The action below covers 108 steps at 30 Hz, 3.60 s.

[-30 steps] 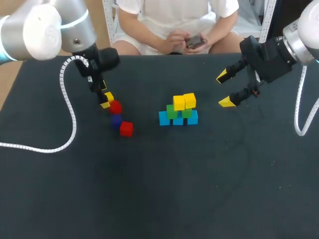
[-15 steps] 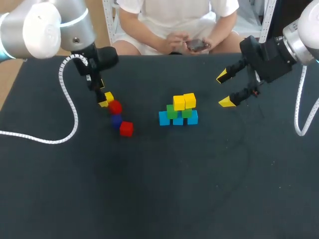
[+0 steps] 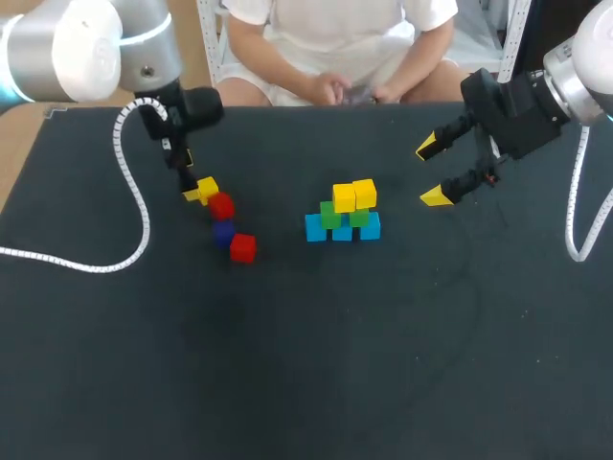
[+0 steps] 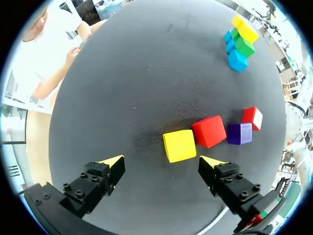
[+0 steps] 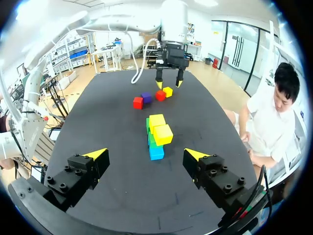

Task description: Place the blue cubes, place green cubes on the blue cubes, place the yellow cubes on the green cubes, then place the red cubes on the yellow cubes, and place purple cube on the red cubes.

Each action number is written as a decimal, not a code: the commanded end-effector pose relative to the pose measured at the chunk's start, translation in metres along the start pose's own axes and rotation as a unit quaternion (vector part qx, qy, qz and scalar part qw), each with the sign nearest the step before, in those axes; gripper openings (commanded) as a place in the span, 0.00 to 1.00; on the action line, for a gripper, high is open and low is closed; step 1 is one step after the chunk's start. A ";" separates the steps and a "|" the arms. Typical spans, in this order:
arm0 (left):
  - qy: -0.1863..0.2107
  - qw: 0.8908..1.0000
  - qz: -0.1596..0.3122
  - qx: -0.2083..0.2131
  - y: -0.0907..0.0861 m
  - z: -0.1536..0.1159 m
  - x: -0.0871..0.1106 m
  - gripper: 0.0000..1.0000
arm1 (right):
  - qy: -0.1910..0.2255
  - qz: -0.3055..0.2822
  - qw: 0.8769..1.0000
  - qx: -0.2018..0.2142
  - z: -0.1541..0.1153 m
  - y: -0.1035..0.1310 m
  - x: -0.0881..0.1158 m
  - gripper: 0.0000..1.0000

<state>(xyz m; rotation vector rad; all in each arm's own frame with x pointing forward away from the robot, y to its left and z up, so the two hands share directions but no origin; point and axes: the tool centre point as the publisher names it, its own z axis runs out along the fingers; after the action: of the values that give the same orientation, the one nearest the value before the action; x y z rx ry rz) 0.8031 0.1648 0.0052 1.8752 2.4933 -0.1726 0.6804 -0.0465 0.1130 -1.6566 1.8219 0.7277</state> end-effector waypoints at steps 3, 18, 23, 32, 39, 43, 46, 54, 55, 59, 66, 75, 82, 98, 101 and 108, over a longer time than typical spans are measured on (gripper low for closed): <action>0.002 1.000 -0.002 0.007 0.006 0.002 -0.002 1.00 | -0.001 0.000 1.000 0.001 0.000 0.001 0.000 1.00; -0.003 1.000 0.001 0.016 0.013 0.020 -0.009 1.00 | -0.001 0.000 1.000 0.001 0.000 0.001 0.000 1.00; -0.004 1.000 0.001 0.018 0.015 0.022 -0.010 1.00 | -0.001 0.000 1.000 0.001 0.000 0.001 0.000 1.00; -0.010 1.000 0.010 0.012 0.013 0.021 -0.015 0.96 | -0.001 0.000 1.000 0.001 0.000 0.001 0.000 1.00; -0.009 1.000 0.014 0.019 0.009 0.026 -0.013 0.27 | -0.001 0.000 1.000 0.001 0.000 0.001 0.000 1.00; -0.010 1.000 0.016 0.020 0.006 0.027 -0.012 0.00 | -0.001 0.000 1.000 0.001 0.000 0.001 0.000 1.00; -0.012 1.000 0.017 0.018 0.002 0.027 -0.011 0.00 | -0.001 0.000 1.000 0.001 0.000 0.001 0.000 1.00; -0.011 1.000 0.014 0.012 -0.012 0.021 -0.002 0.00 | -0.001 0.000 1.000 0.001 0.000 0.001 0.000 1.00; -0.010 1.000 0.012 0.011 -0.014 0.021 0.001 0.00 | -0.001 0.000 1.000 0.001 0.000 0.001 0.000 1.00; -0.008 1.000 0.003 0.009 -0.022 0.018 0.009 0.00 | -0.001 0.000 1.000 0.001 0.000 0.001 0.000 1.00; -0.009 1.000 -0.010 0.002 -0.047 0.012 0.020 0.00 | -0.001 0.000 1.000 0.001 0.000 0.001 0.000 1.00; -0.009 0.999 -0.030 -0.026 -0.106 -0.003 0.029 0.00 | -0.001 0.000 1.000 0.001 0.000 0.001 0.000 1.00; -0.005 0.998 -0.045 -0.045 -0.159 -0.013 0.027 0.00 | -0.001 0.000 1.000 0.001 0.000 0.001 0.000 1.00; -0.014 0.995 -0.006 -0.099 -0.251 -0.037 -0.059 0.00 | -0.001 0.000 1.000 0.001 0.000 0.001 0.000 1.00; -0.006 0.995 -0.001 -0.102 -0.265 -0.038 -0.070 0.00 | -0.001 0.000 1.000 0.001 0.000 0.001 0.000 1.00; -0.012 0.994 -0.028 -0.107 -0.293 -0.039 -0.083 0.00 | -0.001 0.000 1.000 0.001 0.000 0.001 0.000 1.00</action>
<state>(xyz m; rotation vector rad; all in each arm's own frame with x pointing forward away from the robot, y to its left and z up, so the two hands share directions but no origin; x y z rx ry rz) 0.5562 0.0125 0.0707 1.7469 2.4670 -0.0379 0.6804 -0.0465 0.1130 -1.6566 1.8220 0.7276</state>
